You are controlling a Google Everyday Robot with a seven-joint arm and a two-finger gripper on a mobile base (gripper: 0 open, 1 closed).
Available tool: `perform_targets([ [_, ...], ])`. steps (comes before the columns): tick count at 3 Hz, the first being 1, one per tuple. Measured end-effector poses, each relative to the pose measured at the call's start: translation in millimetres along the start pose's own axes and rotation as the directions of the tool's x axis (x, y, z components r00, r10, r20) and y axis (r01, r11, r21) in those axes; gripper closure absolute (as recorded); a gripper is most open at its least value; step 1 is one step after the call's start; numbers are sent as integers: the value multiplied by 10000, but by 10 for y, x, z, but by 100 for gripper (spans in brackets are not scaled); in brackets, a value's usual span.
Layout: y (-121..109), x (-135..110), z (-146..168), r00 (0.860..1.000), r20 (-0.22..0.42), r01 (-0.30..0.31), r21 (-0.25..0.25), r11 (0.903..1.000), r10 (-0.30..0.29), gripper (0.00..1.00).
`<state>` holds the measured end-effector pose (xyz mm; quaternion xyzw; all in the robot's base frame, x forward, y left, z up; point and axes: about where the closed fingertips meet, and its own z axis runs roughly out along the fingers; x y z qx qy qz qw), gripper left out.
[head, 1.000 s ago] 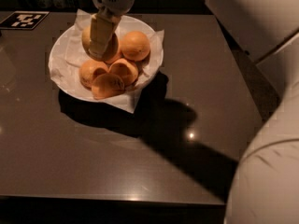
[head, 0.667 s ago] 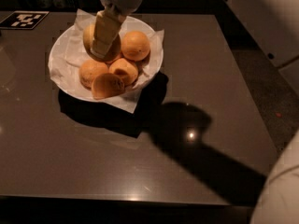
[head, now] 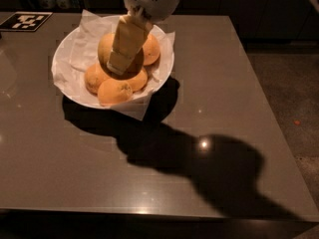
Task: Pick orange from white bowl
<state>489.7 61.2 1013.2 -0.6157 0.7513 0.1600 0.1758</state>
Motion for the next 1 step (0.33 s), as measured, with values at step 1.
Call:
perform_targets([
  [1, -4, -15, 5, 10000, 46, 11, 26, 10000, -11, 100],
])
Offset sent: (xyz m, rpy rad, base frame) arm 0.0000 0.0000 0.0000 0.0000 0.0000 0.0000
